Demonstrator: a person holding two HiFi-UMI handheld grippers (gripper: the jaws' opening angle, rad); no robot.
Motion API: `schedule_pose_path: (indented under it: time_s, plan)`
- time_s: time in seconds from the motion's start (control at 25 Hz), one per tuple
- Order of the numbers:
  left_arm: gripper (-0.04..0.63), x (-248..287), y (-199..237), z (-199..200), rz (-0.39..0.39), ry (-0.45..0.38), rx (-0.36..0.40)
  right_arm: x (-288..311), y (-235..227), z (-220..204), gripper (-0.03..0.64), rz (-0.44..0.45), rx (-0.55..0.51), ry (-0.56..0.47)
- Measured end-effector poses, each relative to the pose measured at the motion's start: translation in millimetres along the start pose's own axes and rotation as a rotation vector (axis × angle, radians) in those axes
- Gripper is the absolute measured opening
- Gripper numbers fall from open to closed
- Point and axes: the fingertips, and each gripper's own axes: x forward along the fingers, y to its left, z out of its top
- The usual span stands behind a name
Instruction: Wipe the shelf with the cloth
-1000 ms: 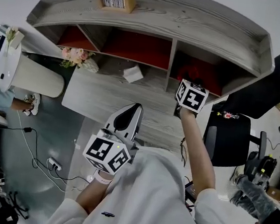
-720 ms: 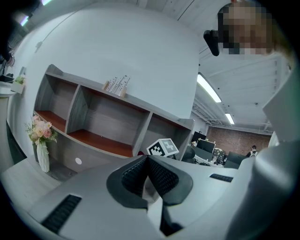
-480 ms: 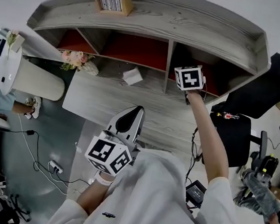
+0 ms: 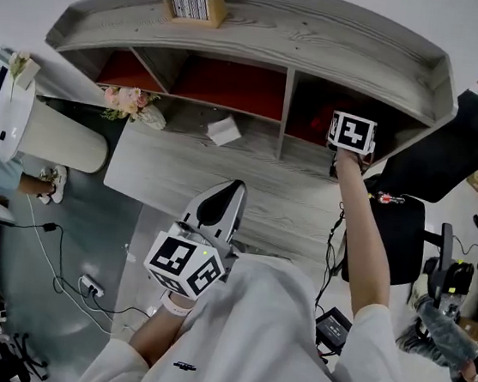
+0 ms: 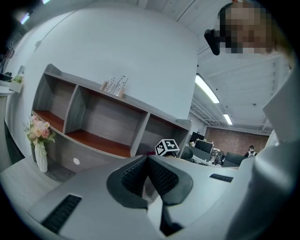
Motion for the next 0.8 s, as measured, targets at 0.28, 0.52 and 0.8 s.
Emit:
schedule_pose_path:
  time_s: [0.28, 0.52, 0.8]
  plan:
    - [0.008, -0.7, 2.0, 0.4, -0.001, 0.001, -0.005, -4.2, -1.2, -2.6, 0.112, -0.081, 0.037, -0.073]
    - [0.006, 1.4, 1.9, -0.2, -0.002, 0.008, 0.0, -8.0, 61.3, -6.0, 0.112, 0.14, -0.061, -0.033]
    - [0.006, 0.4, 4.3, 3.0, 0.01, 0.003, -0.008, -9.0, 120.1, -1.0, 0.112, 0.424, -0.01, -0.033]
